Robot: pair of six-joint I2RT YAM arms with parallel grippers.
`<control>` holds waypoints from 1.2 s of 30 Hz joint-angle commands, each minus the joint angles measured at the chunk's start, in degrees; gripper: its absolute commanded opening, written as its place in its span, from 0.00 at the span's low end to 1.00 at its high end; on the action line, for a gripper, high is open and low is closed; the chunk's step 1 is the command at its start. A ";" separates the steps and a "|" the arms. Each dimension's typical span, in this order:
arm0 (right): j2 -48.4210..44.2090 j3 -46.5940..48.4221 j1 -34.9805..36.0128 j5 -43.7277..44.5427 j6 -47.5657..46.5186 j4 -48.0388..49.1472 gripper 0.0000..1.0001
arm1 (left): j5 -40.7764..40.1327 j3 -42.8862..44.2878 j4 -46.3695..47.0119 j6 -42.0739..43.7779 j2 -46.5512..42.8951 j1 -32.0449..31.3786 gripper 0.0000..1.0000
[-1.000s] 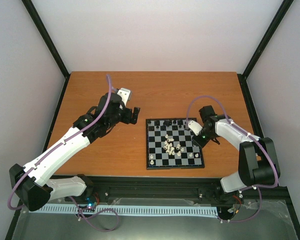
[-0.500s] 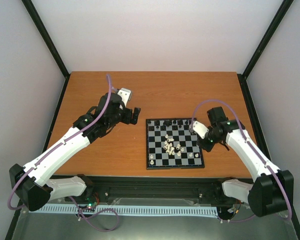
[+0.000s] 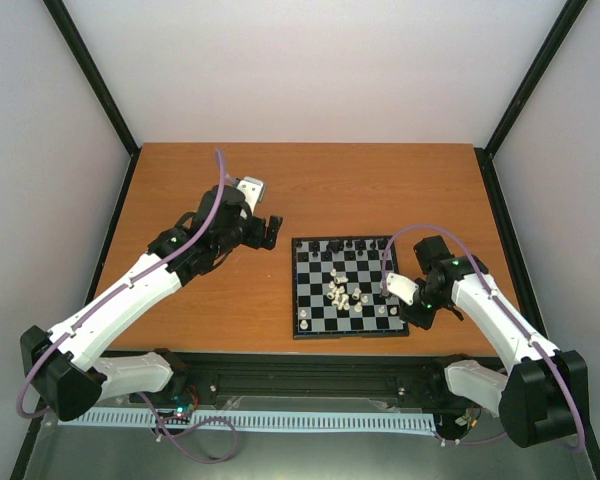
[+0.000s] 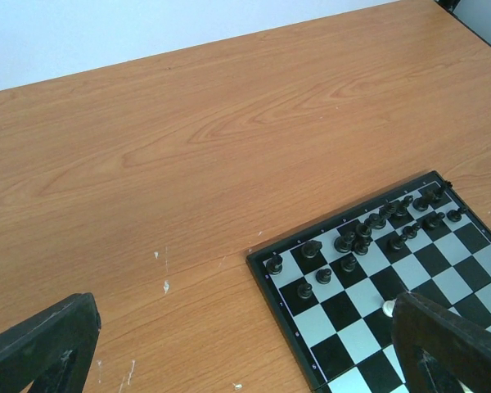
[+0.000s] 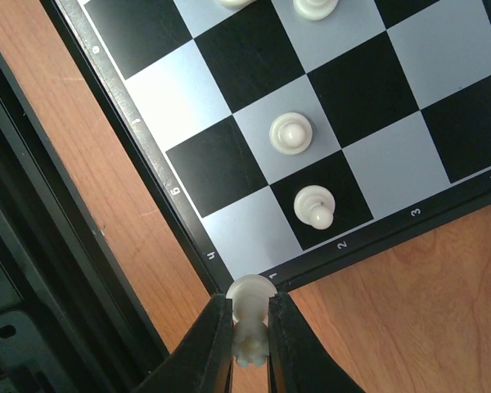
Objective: Set up the chess pieces on the board
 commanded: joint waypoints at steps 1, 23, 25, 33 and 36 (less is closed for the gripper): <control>0.85 -1.59 -0.24 -0.71 -2.68 2.20 0.09 | 0.40 2.07 0.27 0.80 0.28 0.43 1.00; 8.05 -2.34 0.58 -3.53 -2.80 6.14 0.11 | 0.81 2.12 0.26 0.98 0.45 0.43 1.00; 8.06 -2.43 0.62 -3.53 -2.72 6.23 0.14 | 0.92 2.08 0.24 0.98 0.45 0.43 1.00; 5.15 -0.42 0.55 -2.85 -3.32 3.85 0.31 | 1.03 2.07 0.27 0.91 0.85 0.44 1.00; 2.93 3.51 0.43 -4.39 -1.82 1.87 0.33 | 1.46 2.15 0.21 0.81 1.60 0.44 1.00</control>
